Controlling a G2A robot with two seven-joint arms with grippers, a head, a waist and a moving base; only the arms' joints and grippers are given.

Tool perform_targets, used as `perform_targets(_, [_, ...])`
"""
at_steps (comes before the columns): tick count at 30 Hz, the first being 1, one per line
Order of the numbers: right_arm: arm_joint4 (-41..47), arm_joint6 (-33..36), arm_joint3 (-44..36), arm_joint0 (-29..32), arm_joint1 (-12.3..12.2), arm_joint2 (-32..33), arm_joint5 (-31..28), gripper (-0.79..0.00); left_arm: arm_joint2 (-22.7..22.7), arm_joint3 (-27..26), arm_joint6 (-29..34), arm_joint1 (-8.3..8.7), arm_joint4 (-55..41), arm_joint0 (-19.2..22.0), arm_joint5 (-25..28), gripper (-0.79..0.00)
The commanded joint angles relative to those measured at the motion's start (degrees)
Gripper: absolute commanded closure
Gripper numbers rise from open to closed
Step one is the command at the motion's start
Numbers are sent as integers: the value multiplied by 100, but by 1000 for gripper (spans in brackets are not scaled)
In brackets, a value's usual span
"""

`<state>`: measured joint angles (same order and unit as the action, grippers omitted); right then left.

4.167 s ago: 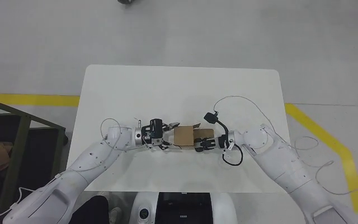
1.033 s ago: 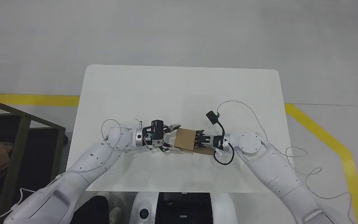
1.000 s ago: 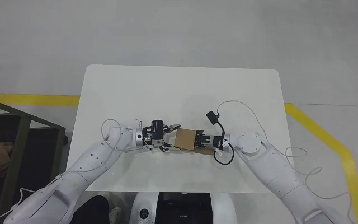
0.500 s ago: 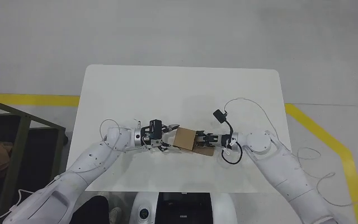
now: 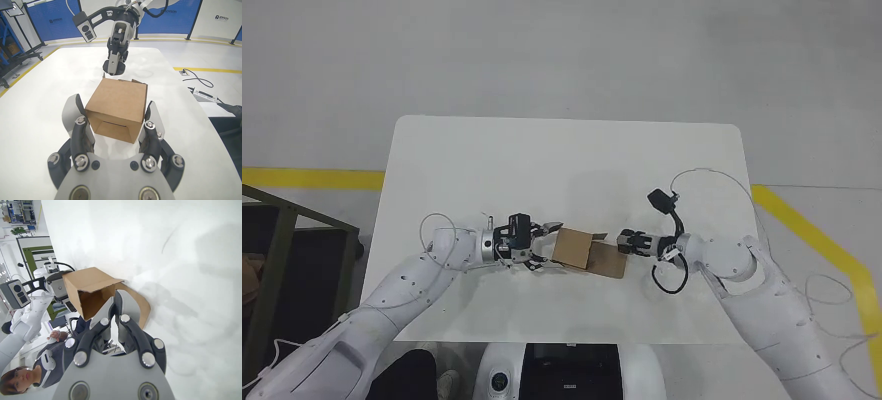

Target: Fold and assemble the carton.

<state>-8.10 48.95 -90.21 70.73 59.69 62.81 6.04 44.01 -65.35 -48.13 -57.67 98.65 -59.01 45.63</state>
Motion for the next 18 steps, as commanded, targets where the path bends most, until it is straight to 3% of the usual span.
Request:
perform_targets(1, [-74, -126, 43, -30, 10, -19, -66, 0, 1, -5, -7, 1, -7, -1, 12, -606])
perform_targets(10, [-15, -512, 544, -282, 137, -355, -686, 0, 5, -24, 13, 2, -12, -1, 33, -597])
perform_targets(18, [247, 13, 1082, -701, 233, -639, -1577, 0, -4, -20, 23, -3, -18, 3, 46, -594])
